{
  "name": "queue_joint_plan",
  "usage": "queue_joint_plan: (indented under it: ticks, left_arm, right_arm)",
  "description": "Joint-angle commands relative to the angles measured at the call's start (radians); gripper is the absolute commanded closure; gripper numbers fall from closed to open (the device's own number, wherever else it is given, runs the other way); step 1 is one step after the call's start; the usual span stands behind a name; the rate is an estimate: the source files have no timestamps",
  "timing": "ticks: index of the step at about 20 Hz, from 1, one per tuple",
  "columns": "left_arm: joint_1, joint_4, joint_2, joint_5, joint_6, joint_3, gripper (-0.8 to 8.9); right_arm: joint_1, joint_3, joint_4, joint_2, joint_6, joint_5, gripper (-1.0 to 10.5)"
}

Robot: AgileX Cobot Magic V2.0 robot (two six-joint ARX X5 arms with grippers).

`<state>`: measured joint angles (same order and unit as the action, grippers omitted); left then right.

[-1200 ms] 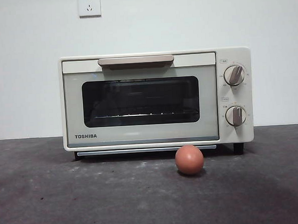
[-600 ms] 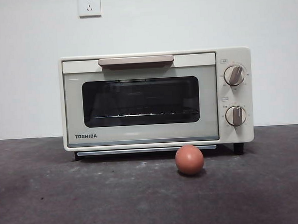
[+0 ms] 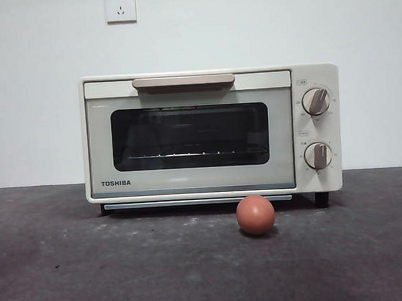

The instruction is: Eggoven

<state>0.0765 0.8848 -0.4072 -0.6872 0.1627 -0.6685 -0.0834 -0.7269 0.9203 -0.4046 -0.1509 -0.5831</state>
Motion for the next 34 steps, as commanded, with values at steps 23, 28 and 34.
queue_joint_plan:
  ticks: [23,28,34]
  left_arm:
    - [-0.038,-0.025,-0.004,-0.006,-0.021,-0.022,8.06]
    - [-0.069,-0.035,-0.011,-0.005,-0.021,-0.022,8.06]
    - [-0.103,-0.040,-0.013,-0.005,-0.023,-0.022,8.06]
  right_arm:
    - [-0.510,-0.032,-0.600,-0.761,-0.326,0.402,5.9]
    - [-0.582,-0.129,-0.620,-0.969,-0.332,0.536,5.9]
    - [-0.602,-0.258,-0.601,-1.175,-0.332,0.596,5.9]
